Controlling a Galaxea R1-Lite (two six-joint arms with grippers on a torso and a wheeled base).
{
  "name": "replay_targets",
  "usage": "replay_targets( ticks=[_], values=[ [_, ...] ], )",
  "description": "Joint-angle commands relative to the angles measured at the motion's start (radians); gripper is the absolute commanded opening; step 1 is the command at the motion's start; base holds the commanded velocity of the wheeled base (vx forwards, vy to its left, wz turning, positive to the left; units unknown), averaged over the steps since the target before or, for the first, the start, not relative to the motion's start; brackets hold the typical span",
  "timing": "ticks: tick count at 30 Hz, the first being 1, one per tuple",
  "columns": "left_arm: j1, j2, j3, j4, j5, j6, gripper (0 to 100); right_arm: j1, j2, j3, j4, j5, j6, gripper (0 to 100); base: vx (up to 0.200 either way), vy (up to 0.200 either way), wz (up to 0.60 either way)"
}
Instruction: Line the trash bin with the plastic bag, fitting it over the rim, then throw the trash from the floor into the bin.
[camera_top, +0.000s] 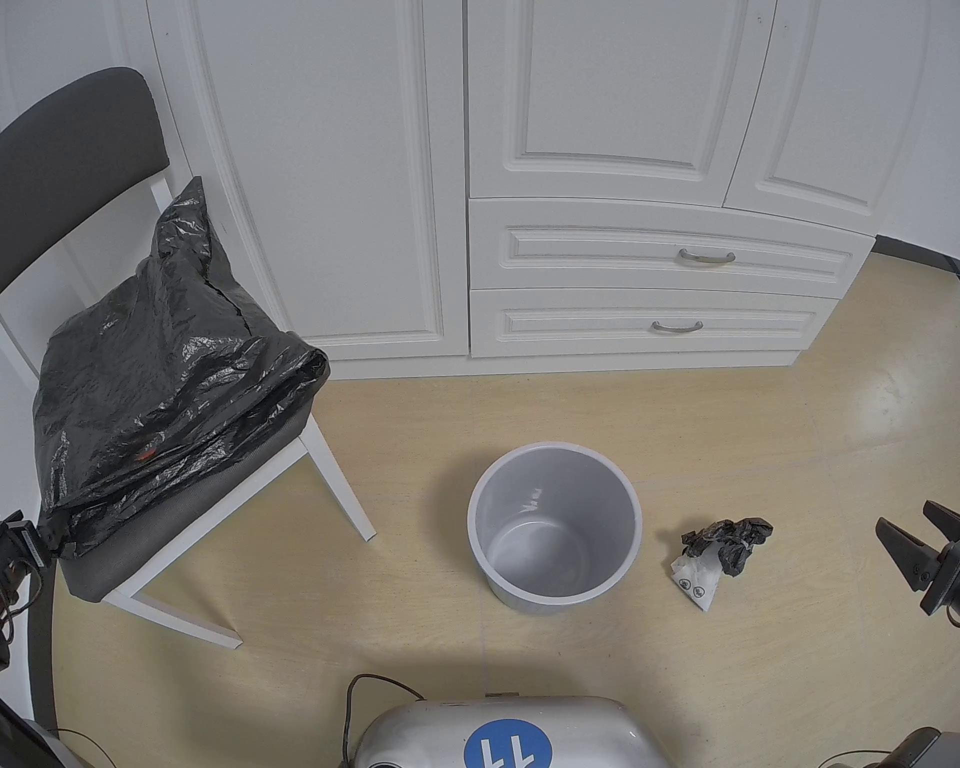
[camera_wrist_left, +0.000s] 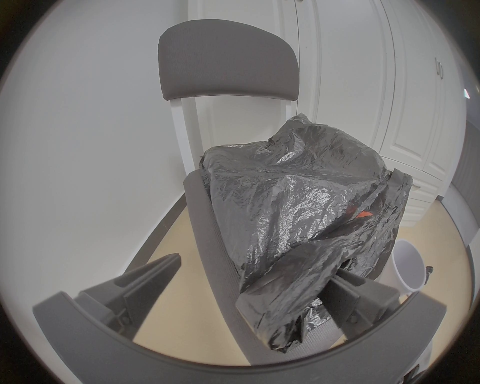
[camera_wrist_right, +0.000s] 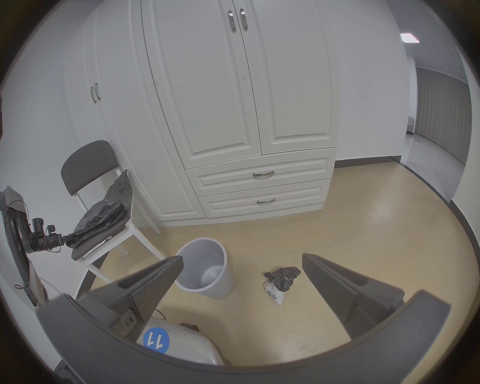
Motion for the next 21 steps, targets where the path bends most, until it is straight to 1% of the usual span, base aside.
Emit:
replay_targets(
  ticks=[1,7,9,10,11,12,13,14,15,16,17,18,19,21],
  values=[
    [-0.011,-0.007,0.002,-0.001,0.0,-0.007,0,0.01,0.001,-0.005,-0.001,0.001,-0.002,100,0.0,0.0,0.0],
    [-0.034,-0.032,0.032,-0.01,0.0,-0.015,0,0.014,0.046,-0.08,0.002,-0.005,-0.012,100,0.0,0.0,0.0],
    [-0.065,-0.061,0.039,-0.028,0.0,-0.066,0,0.028,0.084,-0.114,-0.009,-0.012,-0.012,100,0.0,0.0,0.0],
    [-0.07,-0.067,0.039,-0.031,0.0,-0.076,0,0.03,0.089,-0.118,-0.009,-0.012,-0.012,100,0.0,0.0,0.0],
    [-0.089,-0.098,0.041,-0.048,0.002,-0.128,0,0.036,0.104,-0.132,-0.011,-0.01,-0.012,100,0.0,0.0,0.0],
    [-0.117,-0.139,0.044,-0.07,0.003,-0.201,0,0.048,0.127,-0.154,-0.014,-0.01,-0.012,100,0.0,0.0,0.0],
    [-0.136,-0.168,0.044,-0.079,0.003,-0.24,0,0.062,0.141,-0.167,-0.018,-0.01,-0.012,100,0.0,0.0,0.0],
    [-0.142,-0.179,0.044,-0.081,0.003,-0.253,0,0.068,0.147,-0.172,-0.021,-0.01,-0.012,100,0.0,0.0,0.0],
    [-0.183,-0.237,0.042,-0.087,0.005,-0.314,0,0.105,0.176,-0.19,-0.047,-0.016,-0.012,100,0.0,0.0,0.0],
    [-0.212,-0.28,0.042,-0.085,0.006,-0.345,0,0.132,0.196,-0.201,-0.072,-0.03,-0.012,100,0.0,0.0,0.0],
    [-0.244,-0.322,0.042,-0.082,0.008,-0.372,0,0.165,0.224,-0.212,-0.103,-0.059,-0.014,100,0.0,0.0,0.0],
    [-0.244,-0.322,0.042,-0.082,0.008,-0.372,0,0.165,0.224,-0.212,-0.103,-0.059,-0.014,100,0.0,0.0,0.0],
    [-0.321,-0.398,0.041,-0.07,0.019,-0.412,0,0.22,0.305,-0.243,-0.162,-0.167,-0.011,100,0.0,0.0,0.0],
    [-0.429,-0.461,0.032,-0.062,0.052,-0.444,0,0.277,0.415,-0.272,-0.248,-0.314,-0.002,100,0.0,0.0,0.0]
  ],
)
